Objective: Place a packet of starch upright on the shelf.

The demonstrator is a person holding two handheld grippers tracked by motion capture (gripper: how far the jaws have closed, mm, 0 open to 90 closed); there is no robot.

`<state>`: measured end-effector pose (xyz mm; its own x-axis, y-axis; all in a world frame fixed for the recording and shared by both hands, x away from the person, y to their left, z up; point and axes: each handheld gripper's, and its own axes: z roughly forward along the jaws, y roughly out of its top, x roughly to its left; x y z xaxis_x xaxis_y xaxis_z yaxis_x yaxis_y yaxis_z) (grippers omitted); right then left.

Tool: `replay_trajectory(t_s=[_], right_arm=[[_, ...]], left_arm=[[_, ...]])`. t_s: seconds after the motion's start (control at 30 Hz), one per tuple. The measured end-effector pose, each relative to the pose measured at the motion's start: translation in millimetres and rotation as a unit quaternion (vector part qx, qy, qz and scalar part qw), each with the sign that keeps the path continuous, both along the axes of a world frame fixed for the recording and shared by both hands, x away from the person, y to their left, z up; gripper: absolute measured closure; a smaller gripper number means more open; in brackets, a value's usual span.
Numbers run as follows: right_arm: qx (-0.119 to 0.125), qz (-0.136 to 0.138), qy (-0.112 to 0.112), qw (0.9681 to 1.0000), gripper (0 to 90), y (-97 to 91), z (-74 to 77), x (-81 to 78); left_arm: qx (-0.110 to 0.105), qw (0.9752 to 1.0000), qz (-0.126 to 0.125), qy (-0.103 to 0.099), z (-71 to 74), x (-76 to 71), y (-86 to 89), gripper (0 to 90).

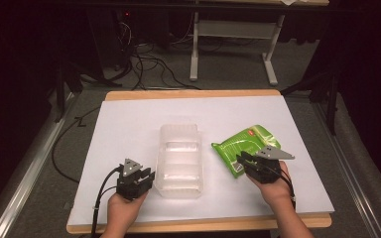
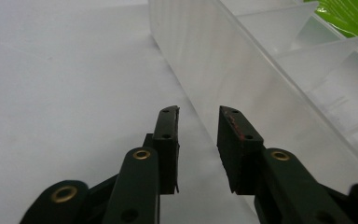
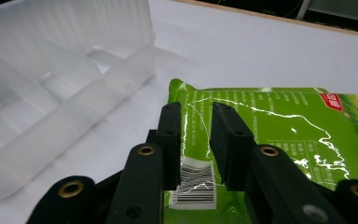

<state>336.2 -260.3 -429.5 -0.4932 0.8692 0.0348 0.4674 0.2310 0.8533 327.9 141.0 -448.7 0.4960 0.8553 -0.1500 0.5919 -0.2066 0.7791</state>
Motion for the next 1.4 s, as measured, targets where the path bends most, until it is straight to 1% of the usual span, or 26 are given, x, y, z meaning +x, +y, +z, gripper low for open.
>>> replay_trajectory(t_s=[0.07,0.1,0.13,0.17,0.2,0.3,0.37,0.4,0.53,0.57,0.6,0.63,0.73,0.77,0.8,0.83,0.87,0.93,1.03,1.1,1.17,1.2,1.27,1.3,1.33,1.4], right_arm=[[-0.007,-0.002,0.001,1.0000,71.6,-0.5,-1.7,1.5],[-0.007,-0.002,0.001,1.0000,71.6,-0.5,-1.7,1.5],[-0.005,-0.003,0.002,1.0000,68.9,-2.9,-1.8,1.7],[-0.004,-0.005,0.002,1.0000,68.1,-4.2,-1.6,1.5],[-0.002,-0.007,0.002,1.0000,67.2,-5.7,-1.3,1.5],[0.002,-0.007,0.000,1.0000,66.4,-9.5,-0.7,2.6],[0.002,-0.011,-0.002,0.9999,65.6,-11.4,-0.5,4.0],[0.003,-0.013,-0.004,0.9999,65.4,-12.6,-0.7,5.2],[0.007,-0.027,-0.008,0.9996,63.5,-20.7,0.4,9.0],[0.007,-0.027,-0.008,0.9996,63.5,-20.7,0.4,9.0],[0.011,-0.037,-0.009,0.9992,62.6,-28.6,0.8,12.4],[0.012,-0.041,-0.009,0.9990,62.4,-32.9,0.8,14.0],[0.018,-0.060,-0.005,0.9980,60.7,-46.0,-0.4,19.0],[0.018,-0.060,-0.005,0.9980,60.7,-46.0,-0.4,19.0],[0.023,-0.075,-0.002,0.9969,59.7,-56.1,-2.2,23.0],[0.025,-0.080,-0.001,0.9964,59.3,-59.2,-2.7,24.1],[0.025,-0.086,-0.001,0.9960,58.8,-63.3,-3.0,25.8],[0.031,-0.099,0.001,0.9946,58.0,-70.5,-3.8,27.9],[0.028,-0.114,0.002,0.9930,55.9,-80.0,-6.2,29.9],[0.029,-0.125,0.005,0.9918,55.2,-85.9,-8.7,30.0],[0.025,-0.133,0.005,0.9908,54.4,-91.3,-10.4,30.2],[0.027,-0.140,0.007,0.9898,53.8,-94.2,-11.0,30.0],[0.026,-0.149,0.009,0.9885,50.5,-100.9,-13.2,31.1],[0.026,-0.149,0.009,0.9885,50.5,-100.9,-13.2,31.1],[0.018,-0.160,0.020,0.9867,42.2,-108.8,-18.6,34.4],[0.024,-0.169,0.036,0.9847,37.2,-114.0,-23.7,37.1]], left_arm=[[-0.008,0.9999,0.007,-0.004,0.8,1.4,1.9,66.9],[-0.008,0.9999,0.007,-0.004,0.8,1.4,1.9,66.6],[-0.009,0.9999,0.011,-0.005,0.2,2.9,2.2,66.3],[-0.009,0.9999,0.011,-0.005,0.2,2.9,2.2,66.1],[-0.004,0.9999,0.011,-0.005,-0.1,4.0,3.0,65.7],[-0.007,0.9999,0.012,-0.009,0.9,3.7,5.2,64.9],[-0.006,0.9998,0.013,-0.013,1.8,3.4,6.9,64.0],[-0.011,0.9997,0.016,-0.016,2.1,3.7,7.6,63.8],[-0.012,0.9995,0.021,-0.021,4.4,5.7,13.5,62.6],[-0.012,0.9995,0.021,-0.021,4.4,5.7,13.5,61.9],[-0.013,0.9995,0.021,-0.018,5.6,7.1,17.0,60.8],[-0.013,0.9996,0.018,-0.015,6.3,7.7,18.7,59.9],[-0.015,0.9995,0.015,-0.024,9.3,7.5,24.3,57.1],[-0.015,0.9995,0.015,-0.024,9.3,7.5,24.3,55.9],[-0.011,0.9994,0.011,-0.032,12.4,8.2,28.5,54.3],[-0.011,0.9994,0.011,-0.032,12.4,8.2,28.5,53.3],[-0.002,0.9992,0.011,-0.040,15.4,9.0,32.8,51.8],[0.006,0.9986,0.016,-0.049,18.5,9.6,39.4,50.3],[0.010,0.9984,0.022,-0.050,20.0,10.3,49.1,48.1],[0.020,0.9982,0.026,-0.051,19.2,11.2,53.5,47.8],[0.024,0.9981,0.027,-0.051,18.4,12.6,55.8,47.6],[0.028,0.9981,0.027,-0.049,18.0,13.5,56.8,47.5],[0.032,0.9983,0.024,-0.043,16.0,15.8,57.4,47.8],[0.032,0.9983,0.024,-0.043,16.0,15.8,57.4,47.9],[0.044,0.9982,0.020,-0.035,13.0,17.3,56.0,47.8],[0.056,0.9978,0.016,-0.033,10.5,17.8,52.9,47.6]])
